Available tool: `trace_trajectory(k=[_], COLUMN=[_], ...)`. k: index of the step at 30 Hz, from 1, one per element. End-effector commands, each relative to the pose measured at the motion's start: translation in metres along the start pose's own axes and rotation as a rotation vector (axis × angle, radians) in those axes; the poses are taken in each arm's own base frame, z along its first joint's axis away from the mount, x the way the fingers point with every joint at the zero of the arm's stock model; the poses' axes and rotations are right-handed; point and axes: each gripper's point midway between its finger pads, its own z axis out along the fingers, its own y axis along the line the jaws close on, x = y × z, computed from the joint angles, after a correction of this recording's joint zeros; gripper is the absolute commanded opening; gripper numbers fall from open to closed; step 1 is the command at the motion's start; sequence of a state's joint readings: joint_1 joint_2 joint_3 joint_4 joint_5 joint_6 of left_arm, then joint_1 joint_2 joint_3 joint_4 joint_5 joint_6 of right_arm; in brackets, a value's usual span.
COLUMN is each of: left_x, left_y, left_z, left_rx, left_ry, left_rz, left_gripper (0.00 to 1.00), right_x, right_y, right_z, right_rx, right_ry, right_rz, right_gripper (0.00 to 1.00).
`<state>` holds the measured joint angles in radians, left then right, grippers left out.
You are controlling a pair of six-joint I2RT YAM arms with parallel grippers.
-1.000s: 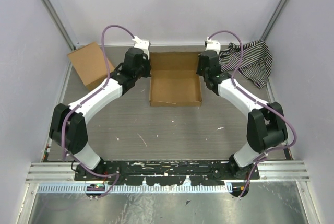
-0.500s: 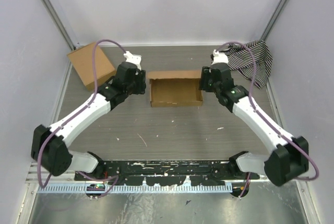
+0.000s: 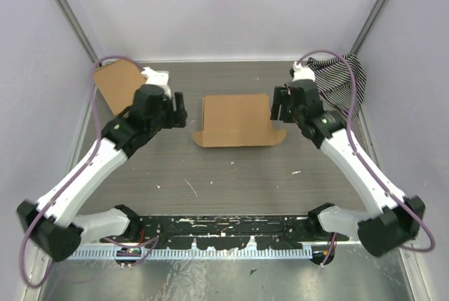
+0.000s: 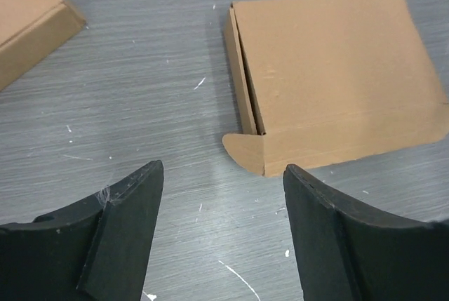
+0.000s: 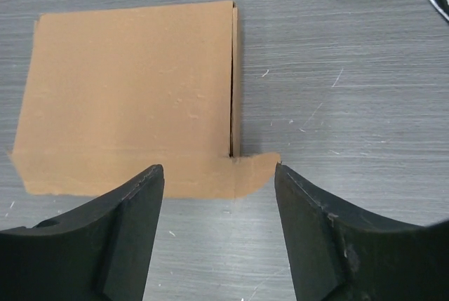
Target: Fold the paper box
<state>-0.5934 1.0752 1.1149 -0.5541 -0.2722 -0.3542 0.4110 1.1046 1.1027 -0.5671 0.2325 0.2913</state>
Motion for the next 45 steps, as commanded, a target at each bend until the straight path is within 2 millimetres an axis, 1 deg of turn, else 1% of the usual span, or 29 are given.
trace_trajectory(k=[1,3,5,7,9,11,14,17,20,23,26,30,33,34,39,45], left_x=[0.022,0.033,0.045,0.062,0.072,0.080,0.089,0.099,0.109,0.114,0.113,0.105,0.094,0.094,0.078,0.066], left_y=[-0.009,-0.012,-0.018,-0.021,-0.023,-0.026,-0.026,-0.024,-0.022,-0.024,-0.026,-0.033,-0.036,-0.036,-0.038,-0.036], left_z=[0.039,0.059,0.081,0.105,0.122,0.136,0.152,0.165,0.172,0.177,0.181,0.190,0.199,0.202,0.220,0.234], left_rx=[-0.045,-0.065,-0.058,-0.066,-0.071,-0.067,-0.073,-0.067,-0.063,-0.031,-0.011,0.041,0.051,0.054,0.080,0.104], left_ry=[0.183,0.258,0.309,0.381,0.426,0.459,0.496,0.535,0.577,0.596,0.594,0.585,0.576,0.580,0.568,0.563], left_rz=[0.041,0.049,0.052,0.064,0.070,0.080,0.086,0.071,0.041,0.014,-0.011,-0.051,-0.062,-0.066,-0.097,-0.138], left_gripper=[0.76,0.78,0.79,0.78,0.78,0.77,0.76,0.76,0.75,0.74,0.73,0.71,0.70,0.70,0.69,0.68], right_x=[-0.007,-0.001,0.007,0.018,0.029,0.035,0.042,0.059,0.073,0.078,0.075,0.059,0.050,0.046,0.035,0.030], right_y=[0.005,0.004,-0.003,-0.009,-0.013,-0.014,-0.009,-0.006,0.000,0.006,0.010,0.017,0.022,0.023,0.035,0.049], right_z=[0.036,0.056,0.077,0.098,0.115,0.126,0.137,0.150,0.159,0.166,0.171,0.178,0.185,0.187,0.199,0.209], right_rx=[0.022,0.002,-0.029,-0.081,-0.111,-0.129,-0.167,-0.185,-0.224,-0.246,-0.260,-0.280,-0.285,-0.290,-0.325,-0.358], right_ry=[0.091,0.152,0.205,0.261,0.304,0.325,0.348,0.403,0.452,0.475,0.465,0.439,0.427,0.420,0.407,0.396], right_rz=[-0.006,0.038,0.111,0.186,0.220,0.215,0.208,0.211,0.227,0.251,0.268,0.283,0.299,0.303,0.334,0.360], right_gripper=[0.70,0.71,0.71,0.72,0.73,0.73,0.72,0.70,0.67,0.67,0.67,0.66,0.65,0.65,0.65,0.64])
